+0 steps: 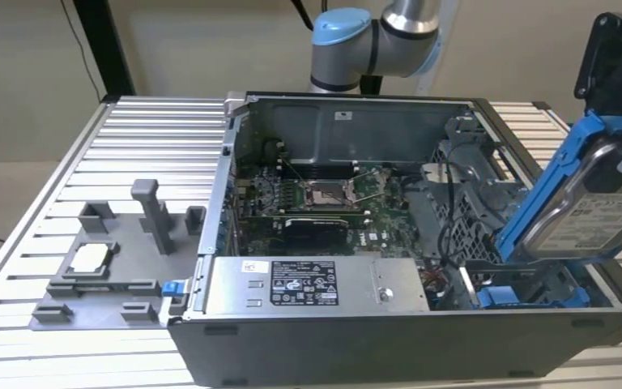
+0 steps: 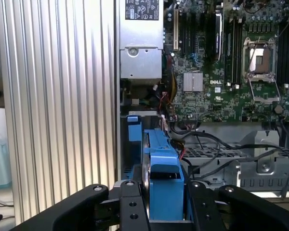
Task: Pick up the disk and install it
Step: 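Pick up the disk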
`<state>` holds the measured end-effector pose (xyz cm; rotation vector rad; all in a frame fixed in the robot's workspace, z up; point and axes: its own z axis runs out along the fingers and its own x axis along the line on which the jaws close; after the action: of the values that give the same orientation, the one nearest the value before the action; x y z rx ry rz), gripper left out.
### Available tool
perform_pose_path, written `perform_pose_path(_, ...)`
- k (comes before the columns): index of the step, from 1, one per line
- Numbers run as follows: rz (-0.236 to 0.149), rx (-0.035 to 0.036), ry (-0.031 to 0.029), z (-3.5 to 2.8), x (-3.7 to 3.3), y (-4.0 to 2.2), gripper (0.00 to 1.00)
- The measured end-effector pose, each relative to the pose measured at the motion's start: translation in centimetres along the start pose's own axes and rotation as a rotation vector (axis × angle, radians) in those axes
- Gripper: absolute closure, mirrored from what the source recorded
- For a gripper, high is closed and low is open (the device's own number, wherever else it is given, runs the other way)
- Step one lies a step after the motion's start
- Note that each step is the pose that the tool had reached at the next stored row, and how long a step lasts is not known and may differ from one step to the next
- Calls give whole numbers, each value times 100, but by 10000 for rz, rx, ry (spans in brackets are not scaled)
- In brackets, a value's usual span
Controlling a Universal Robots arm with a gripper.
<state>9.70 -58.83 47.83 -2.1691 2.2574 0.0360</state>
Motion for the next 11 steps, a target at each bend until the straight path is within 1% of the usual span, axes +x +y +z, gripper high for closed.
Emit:
perform_pose_path(1, 1, 0, -4, 10, 14, 12, 100)
perform_pose_path(5, 1, 0, -4, 70, 23, 68, 100)
perform_pose_path(11, -23, -1, -4, 180, 27, 115, 100)
